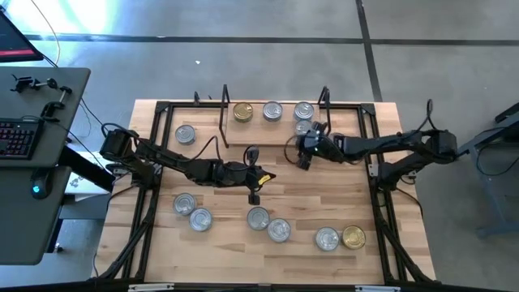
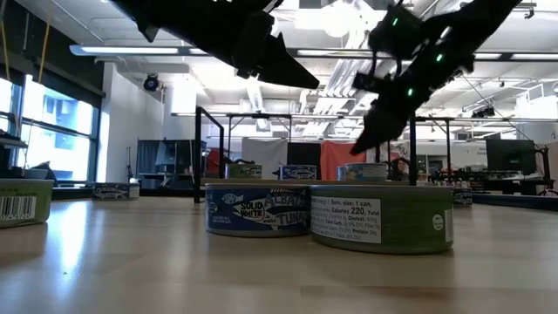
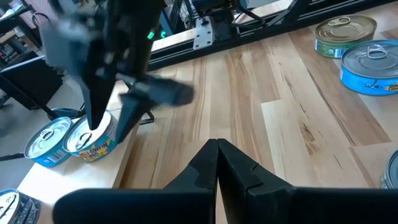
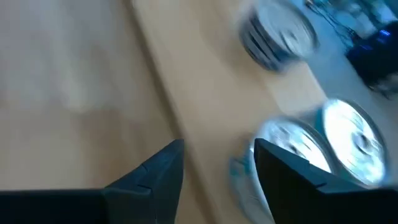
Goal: Stack canned seafood by type on shelf
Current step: Put the blue tuna can on the shelf
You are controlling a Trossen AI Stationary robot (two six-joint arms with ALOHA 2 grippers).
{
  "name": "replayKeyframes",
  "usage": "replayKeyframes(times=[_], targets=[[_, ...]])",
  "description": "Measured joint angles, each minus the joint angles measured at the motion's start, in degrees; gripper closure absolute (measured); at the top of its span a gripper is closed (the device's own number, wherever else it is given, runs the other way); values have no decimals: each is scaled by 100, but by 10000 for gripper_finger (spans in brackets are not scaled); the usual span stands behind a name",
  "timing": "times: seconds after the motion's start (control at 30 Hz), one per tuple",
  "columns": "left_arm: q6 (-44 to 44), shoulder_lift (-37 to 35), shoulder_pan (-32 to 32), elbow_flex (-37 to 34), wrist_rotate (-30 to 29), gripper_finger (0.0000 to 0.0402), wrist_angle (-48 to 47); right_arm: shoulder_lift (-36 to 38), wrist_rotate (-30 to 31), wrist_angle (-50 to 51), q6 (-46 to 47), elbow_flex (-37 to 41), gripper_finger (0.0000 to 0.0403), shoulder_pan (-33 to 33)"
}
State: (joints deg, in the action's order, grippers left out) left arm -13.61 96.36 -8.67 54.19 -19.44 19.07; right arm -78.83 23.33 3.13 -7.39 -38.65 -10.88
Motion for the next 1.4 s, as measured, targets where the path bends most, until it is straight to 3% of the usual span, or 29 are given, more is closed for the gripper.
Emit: replayKeyframes(times=[0.27, 0.47, 0.57, 0.67, 0.9, 1.03, 1.27, 1.4], targets=[[-148, 0, -142, 0, -169, 401, -50, 582, -596, -35, 819, 0, 215, 1535], [-542, -214, -616, 0, -2296, 401, -315, 599, -430, 190, 1663, 0, 215, 2930], [-797, -459, -866, -1, -2740, 401, -597, 599, -204, 443, 2259, 1, 215, 3532], [-795, -729, -1031, -1, -2467, 401, -1089, 599, -72, 661, 2916, 4, 215, 4008], [-138, -885, -1091, -2, -502, 402, -1524, 513, 718, 824, 4217, 7, 215, 4666], [291, -702, -1201, -2, -190, 401, -1695, 185, 1282, 463, 4503, 7, 215, 4867], [809, -726, -1943, -10, -223, 402, -2353, -1120, 1572, -2067, 4154, 7, 215, 5052], [925, -726, -2300, -608, -333, 402, -1188, -1929, 1372, -3788, 3695, -7, 215, 5052]])
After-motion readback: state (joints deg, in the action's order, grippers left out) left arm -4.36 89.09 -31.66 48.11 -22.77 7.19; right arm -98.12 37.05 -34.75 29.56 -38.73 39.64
